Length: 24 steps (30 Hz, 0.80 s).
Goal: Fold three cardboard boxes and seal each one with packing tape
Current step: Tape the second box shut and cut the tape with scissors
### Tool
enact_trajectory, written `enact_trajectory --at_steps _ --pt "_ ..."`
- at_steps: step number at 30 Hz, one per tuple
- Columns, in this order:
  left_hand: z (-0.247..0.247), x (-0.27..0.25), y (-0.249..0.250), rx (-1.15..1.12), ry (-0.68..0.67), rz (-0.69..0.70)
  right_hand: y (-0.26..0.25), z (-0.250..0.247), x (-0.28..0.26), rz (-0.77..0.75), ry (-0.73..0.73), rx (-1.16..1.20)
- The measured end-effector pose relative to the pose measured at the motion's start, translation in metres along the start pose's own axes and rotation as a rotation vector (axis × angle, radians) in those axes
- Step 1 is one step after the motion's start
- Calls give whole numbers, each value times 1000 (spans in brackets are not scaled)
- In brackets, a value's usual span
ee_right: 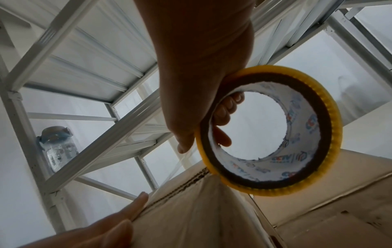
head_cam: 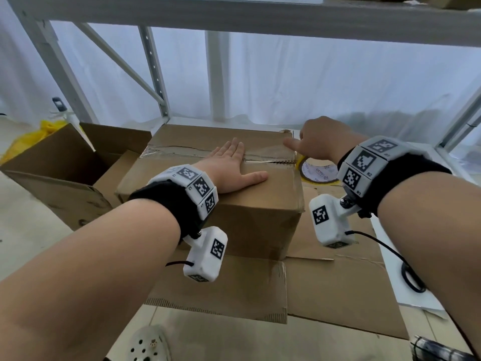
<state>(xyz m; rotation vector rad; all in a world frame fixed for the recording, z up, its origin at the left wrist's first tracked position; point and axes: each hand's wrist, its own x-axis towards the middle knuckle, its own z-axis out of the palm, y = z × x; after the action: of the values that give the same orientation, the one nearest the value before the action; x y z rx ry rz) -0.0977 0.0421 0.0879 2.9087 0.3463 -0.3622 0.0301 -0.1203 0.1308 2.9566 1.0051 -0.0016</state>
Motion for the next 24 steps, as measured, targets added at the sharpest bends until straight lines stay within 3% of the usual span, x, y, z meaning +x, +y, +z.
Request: enact_trajectory --at_steps 7,16,24 --pt "-1 5 19 23 4 -72 2 2 4 0 28 -39" --pt "0 20 38 36 -18 51 -5 0 4 -36 78 -149" --pt "4 17 34 39 -8 61 19 8 1 25 121 289"
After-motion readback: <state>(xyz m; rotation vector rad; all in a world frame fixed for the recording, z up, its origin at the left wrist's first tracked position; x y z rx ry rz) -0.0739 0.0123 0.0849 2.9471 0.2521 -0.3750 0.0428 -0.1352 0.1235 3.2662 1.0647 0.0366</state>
